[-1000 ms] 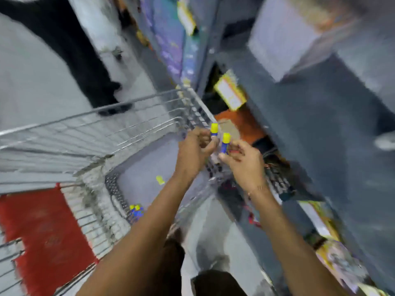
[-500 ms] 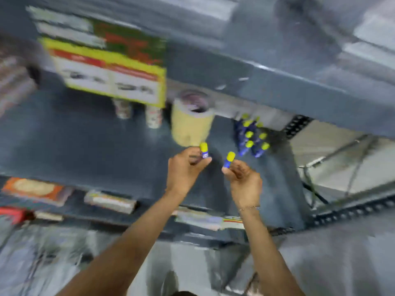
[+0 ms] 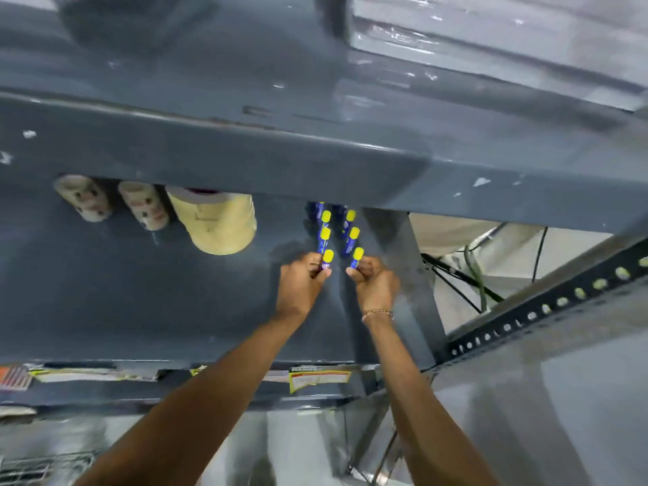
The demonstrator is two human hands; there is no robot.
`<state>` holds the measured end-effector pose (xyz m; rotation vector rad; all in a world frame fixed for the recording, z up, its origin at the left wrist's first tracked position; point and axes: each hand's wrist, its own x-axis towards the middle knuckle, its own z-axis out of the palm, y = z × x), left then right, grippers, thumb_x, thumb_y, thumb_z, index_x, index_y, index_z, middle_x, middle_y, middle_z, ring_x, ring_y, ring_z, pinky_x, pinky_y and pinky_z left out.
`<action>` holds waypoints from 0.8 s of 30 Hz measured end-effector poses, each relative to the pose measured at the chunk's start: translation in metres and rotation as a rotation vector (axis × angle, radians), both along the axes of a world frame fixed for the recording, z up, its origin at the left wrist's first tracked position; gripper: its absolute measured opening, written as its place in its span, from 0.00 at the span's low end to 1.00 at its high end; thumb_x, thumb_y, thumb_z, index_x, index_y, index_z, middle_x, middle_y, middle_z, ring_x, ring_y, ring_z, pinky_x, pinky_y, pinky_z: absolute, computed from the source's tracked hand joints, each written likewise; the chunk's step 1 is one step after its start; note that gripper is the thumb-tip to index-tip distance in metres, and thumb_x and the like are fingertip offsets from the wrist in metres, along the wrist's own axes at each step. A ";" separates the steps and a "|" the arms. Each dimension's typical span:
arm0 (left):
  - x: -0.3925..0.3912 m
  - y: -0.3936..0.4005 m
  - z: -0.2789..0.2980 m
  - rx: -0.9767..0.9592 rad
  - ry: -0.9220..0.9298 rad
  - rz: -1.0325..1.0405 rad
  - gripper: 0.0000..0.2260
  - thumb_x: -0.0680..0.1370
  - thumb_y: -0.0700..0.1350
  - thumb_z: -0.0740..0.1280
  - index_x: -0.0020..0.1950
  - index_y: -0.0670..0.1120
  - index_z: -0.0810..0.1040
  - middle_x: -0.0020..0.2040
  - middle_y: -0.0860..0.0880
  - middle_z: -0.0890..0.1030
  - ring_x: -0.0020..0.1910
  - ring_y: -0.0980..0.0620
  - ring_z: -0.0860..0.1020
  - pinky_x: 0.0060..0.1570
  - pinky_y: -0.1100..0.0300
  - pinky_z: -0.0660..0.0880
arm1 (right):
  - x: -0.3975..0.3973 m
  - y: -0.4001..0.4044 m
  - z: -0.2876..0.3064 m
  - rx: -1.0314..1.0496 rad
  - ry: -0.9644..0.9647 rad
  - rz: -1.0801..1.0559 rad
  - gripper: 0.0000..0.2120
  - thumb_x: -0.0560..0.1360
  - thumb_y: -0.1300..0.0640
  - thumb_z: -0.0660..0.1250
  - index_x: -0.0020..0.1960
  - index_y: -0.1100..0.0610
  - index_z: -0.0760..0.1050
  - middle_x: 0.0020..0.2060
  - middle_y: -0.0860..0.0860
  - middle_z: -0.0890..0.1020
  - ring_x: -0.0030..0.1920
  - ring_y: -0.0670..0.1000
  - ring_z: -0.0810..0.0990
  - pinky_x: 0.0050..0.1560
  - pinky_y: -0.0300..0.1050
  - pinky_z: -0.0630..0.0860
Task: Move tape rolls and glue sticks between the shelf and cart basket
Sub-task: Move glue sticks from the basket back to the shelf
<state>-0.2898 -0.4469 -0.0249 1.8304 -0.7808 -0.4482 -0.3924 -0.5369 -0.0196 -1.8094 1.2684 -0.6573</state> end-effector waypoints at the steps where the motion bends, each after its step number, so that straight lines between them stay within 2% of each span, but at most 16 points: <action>1: 0.002 -0.001 -0.001 -0.004 -0.012 0.013 0.08 0.73 0.36 0.70 0.51 0.40 0.80 0.46 0.42 0.86 0.47 0.49 0.84 0.52 0.55 0.79 | 0.004 0.000 0.000 0.004 -0.012 -0.004 0.10 0.72 0.60 0.71 0.53 0.58 0.79 0.43 0.51 0.83 0.39 0.41 0.78 0.44 0.29 0.74; 3: 0.006 -0.002 -0.002 -0.008 -0.023 0.029 0.09 0.73 0.36 0.70 0.53 0.39 0.80 0.46 0.42 0.86 0.47 0.49 0.84 0.52 0.57 0.78 | 0.009 -0.001 -0.001 0.013 -0.071 -0.011 0.10 0.71 0.67 0.71 0.52 0.64 0.79 0.45 0.59 0.85 0.33 0.34 0.77 0.40 0.24 0.73; 4: 0.007 -0.002 -0.003 -0.008 -0.024 0.030 0.09 0.73 0.36 0.70 0.53 0.39 0.80 0.47 0.42 0.86 0.47 0.49 0.84 0.52 0.58 0.78 | 0.011 -0.001 -0.002 0.012 -0.088 -0.017 0.10 0.70 0.70 0.71 0.51 0.67 0.79 0.45 0.62 0.85 0.33 0.35 0.78 0.39 0.22 0.72; 5: 0.007 -0.002 -0.004 -0.007 -0.024 0.029 0.10 0.73 0.36 0.70 0.53 0.39 0.80 0.47 0.43 0.86 0.47 0.49 0.84 0.52 0.59 0.78 | 0.012 -0.001 -0.003 0.008 -0.095 -0.031 0.10 0.70 0.71 0.71 0.51 0.68 0.79 0.45 0.63 0.85 0.35 0.40 0.79 0.38 0.22 0.72; 7: 0.009 -0.001 -0.004 -0.005 -0.005 0.013 0.11 0.72 0.36 0.71 0.54 0.39 0.80 0.47 0.42 0.86 0.48 0.48 0.84 0.53 0.60 0.78 | 0.013 0.001 -0.005 0.005 -0.093 -0.037 0.11 0.70 0.70 0.72 0.51 0.68 0.79 0.46 0.63 0.85 0.40 0.47 0.79 0.41 0.28 0.75; 11: 0.020 0.010 0.002 0.025 0.114 -0.089 0.20 0.69 0.35 0.75 0.60 0.38 0.77 0.53 0.40 0.83 0.52 0.48 0.81 0.53 0.64 0.75 | 0.007 0.009 -0.002 0.058 -0.112 -0.060 0.18 0.67 0.68 0.75 0.57 0.66 0.78 0.47 0.55 0.84 0.46 0.49 0.80 0.56 0.45 0.78; 12: 0.024 0.016 0.004 0.053 0.119 -0.105 0.22 0.68 0.35 0.75 0.61 0.38 0.76 0.55 0.40 0.82 0.53 0.48 0.81 0.54 0.64 0.74 | 0.005 0.015 0.000 0.043 -0.121 -0.129 0.17 0.67 0.69 0.75 0.55 0.67 0.78 0.46 0.57 0.83 0.46 0.49 0.79 0.57 0.49 0.78; 14: 0.035 0.039 0.008 0.090 0.109 -0.093 0.21 0.69 0.36 0.75 0.61 0.38 0.77 0.56 0.40 0.82 0.54 0.47 0.81 0.54 0.65 0.75 | 0.003 0.038 -0.001 -0.012 -0.152 -0.239 0.09 0.68 0.70 0.73 0.47 0.65 0.78 0.41 0.63 0.83 0.40 0.50 0.77 0.53 0.56 0.79; 15: 0.040 0.052 0.010 0.088 0.096 -0.077 0.18 0.70 0.37 0.74 0.59 0.39 0.78 0.55 0.41 0.83 0.53 0.48 0.82 0.52 0.70 0.75 | 0.003 0.055 0.000 -0.050 -0.152 -0.236 0.08 0.69 0.69 0.72 0.42 0.59 0.77 0.37 0.61 0.82 0.38 0.49 0.76 0.49 0.54 0.80; 17: 0.054 0.091 0.015 0.088 0.049 0.014 0.14 0.72 0.42 0.74 0.56 0.41 0.81 0.52 0.46 0.84 0.49 0.55 0.81 0.46 0.82 0.71 | 0.017 0.103 0.002 -0.092 -0.162 -0.064 0.16 0.71 0.67 0.71 0.36 0.47 0.72 0.33 0.52 0.79 0.33 0.48 0.76 0.40 0.40 0.78; 18: 0.062 0.112 0.018 0.091 0.029 0.078 0.12 0.73 0.45 0.73 0.54 0.43 0.82 0.50 0.49 0.85 0.47 0.58 0.80 0.43 0.84 0.69 | 0.028 0.127 0.004 -0.135 -0.191 0.045 0.18 0.70 0.66 0.72 0.34 0.46 0.71 0.32 0.49 0.78 0.32 0.43 0.75 0.37 0.34 0.75; 20: 0.079 0.162 0.021 0.053 0.049 0.229 0.08 0.74 0.46 0.71 0.51 0.45 0.83 0.45 0.53 0.84 0.44 0.59 0.80 0.41 0.83 0.70 | 0.060 0.177 0.005 -0.176 -0.220 0.270 0.12 0.68 0.65 0.73 0.34 0.50 0.75 0.30 0.45 0.78 0.30 0.37 0.76 0.35 0.26 0.71; 21: 0.092 0.196 0.023 0.020 0.088 0.317 0.07 0.74 0.45 0.71 0.50 0.44 0.84 0.44 0.52 0.83 0.43 0.59 0.80 0.42 0.80 0.72 | 0.082 0.206 0.006 -0.136 -0.215 0.396 0.09 0.68 0.64 0.73 0.35 0.53 0.77 0.30 0.45 0.78 0.30 0.36 0.76 0.35 0.25 0.71; 23: 0.112 0.263 0.023 -0.048 0.202 0.457 0.07 0.74 0.40 0.71 0.51 0.41 0.82 0.40 0.50 0.83 0.38 0.58 0.81 0.43 0.70 0.77 | 0.124 0.258 0.009 -0.031 -0.186 0.604 0.06 0.68 0.65 0.73 0.38 0.56 0.78 0.30 0.50 0.81 0.29 0.40 0.75 0.35 0.30 0.72; 24: 0.120 0.298 0.021 -0.090 0.262 0.514 0.08 0.74 0.38 0.71 0.52 0.38 0.81 0.38 0.50 0.82 0.35 0.60 0.81 0.42 0.69 0.78 | 0.145 0.285 0.009 -0.010 -0.172 0.693 0.05 0.68 0.66 0.72 0.39 0.58 0.79 0.31 0.52 0.82 0.29 0.41 0.75 0.35 0.34 0.73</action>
